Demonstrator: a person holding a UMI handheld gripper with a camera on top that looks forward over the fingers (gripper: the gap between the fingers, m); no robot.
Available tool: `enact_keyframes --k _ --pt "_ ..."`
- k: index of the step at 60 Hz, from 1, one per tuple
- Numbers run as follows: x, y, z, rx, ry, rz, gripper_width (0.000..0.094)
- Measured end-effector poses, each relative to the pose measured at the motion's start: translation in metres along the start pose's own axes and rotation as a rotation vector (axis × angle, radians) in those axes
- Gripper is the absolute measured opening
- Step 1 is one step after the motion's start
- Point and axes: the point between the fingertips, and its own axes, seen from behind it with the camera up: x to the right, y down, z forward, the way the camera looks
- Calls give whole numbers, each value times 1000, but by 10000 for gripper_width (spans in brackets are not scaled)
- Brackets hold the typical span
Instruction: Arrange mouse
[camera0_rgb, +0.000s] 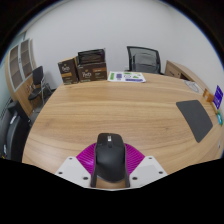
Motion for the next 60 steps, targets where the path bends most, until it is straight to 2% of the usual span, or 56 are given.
enact_keyframes --k 9,15,20,24,32,40,49,60 --pt "-2 2 -10 -22 -33 8 369" --pt "7 -16 -29 -2 -34 8 371" --pt "15 -47 -51 37 -45 -6 369" --pt "32 -88 -69 104 -37 -8 371" --pt "105 -161 -102 204 5 0 369" --pt "212 -208 -104 262 119 5 369" --pt "317 -200 -70 237 201 60 367" --pt "392 -145 -10 145 237 122 368"
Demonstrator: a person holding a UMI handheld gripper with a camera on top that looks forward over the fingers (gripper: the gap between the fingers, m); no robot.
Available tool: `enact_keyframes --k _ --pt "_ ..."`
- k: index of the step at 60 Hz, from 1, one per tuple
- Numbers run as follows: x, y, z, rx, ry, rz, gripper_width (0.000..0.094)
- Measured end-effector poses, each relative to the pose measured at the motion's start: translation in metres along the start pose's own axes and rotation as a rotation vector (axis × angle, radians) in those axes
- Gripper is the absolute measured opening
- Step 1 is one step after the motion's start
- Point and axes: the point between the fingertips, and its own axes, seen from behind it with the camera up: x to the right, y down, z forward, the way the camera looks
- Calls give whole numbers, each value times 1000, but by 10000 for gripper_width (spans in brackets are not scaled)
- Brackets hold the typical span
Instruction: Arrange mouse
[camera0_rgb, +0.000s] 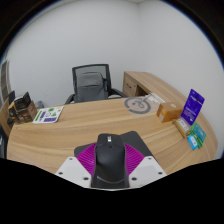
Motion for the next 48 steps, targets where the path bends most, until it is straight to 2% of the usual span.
enact_keyframes --k 10,20,25,31,32,34,35,37,40,48 --pt "23 53 35 -98 0 30 366" --pt "29 79 45 -128 14 27 373" --pt "27 78 44 -115 5 47 400" --pt "25 78 44 -118 -7 55 543" --pt "24 77 44 -116 -10 53 613" --pt "20 75 41 -110 -24 46 829" --pt "20 73 39 -104 -27 40 880" --pt "23 69 31 -93 -17 25 832" --pt "27 61 13 -75 3 21 861" --pt "21 45 -72 -50 5 8 850"
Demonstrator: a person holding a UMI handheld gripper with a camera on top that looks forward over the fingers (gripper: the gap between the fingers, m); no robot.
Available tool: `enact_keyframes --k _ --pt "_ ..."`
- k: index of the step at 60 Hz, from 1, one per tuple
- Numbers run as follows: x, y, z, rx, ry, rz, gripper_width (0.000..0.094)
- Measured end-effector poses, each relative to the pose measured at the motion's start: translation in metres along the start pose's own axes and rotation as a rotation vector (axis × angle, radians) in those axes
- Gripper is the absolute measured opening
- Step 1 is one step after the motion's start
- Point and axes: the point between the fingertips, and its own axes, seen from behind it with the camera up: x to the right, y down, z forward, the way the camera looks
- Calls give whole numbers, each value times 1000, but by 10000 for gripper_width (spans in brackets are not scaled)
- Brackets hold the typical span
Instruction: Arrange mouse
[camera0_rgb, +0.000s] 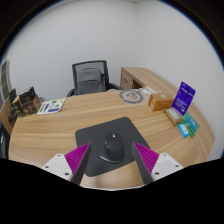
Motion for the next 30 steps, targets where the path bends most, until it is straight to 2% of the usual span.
enact_keyframes --k 6,17,30 --pt "-7 1 -77 23 -4 -25 849" --pt "-17 33 -207 10 -37 -71 849" --pt "-8 73 -303 8 -34 -82 853"
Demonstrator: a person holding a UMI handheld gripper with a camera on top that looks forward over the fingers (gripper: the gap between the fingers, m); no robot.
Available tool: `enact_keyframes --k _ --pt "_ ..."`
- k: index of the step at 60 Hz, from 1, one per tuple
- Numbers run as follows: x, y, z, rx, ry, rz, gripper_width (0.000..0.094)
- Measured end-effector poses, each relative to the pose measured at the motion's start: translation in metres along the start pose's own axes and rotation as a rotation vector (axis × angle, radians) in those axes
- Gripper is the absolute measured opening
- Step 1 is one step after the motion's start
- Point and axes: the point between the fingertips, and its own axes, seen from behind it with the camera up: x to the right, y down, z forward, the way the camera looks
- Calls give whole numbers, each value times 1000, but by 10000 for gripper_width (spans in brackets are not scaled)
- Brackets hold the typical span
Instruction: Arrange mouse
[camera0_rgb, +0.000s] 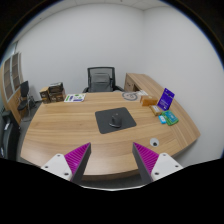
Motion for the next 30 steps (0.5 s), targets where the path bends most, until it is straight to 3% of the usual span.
enact_keyframes --k 30 --pt "15 13 -50 43 -15 -17 854"
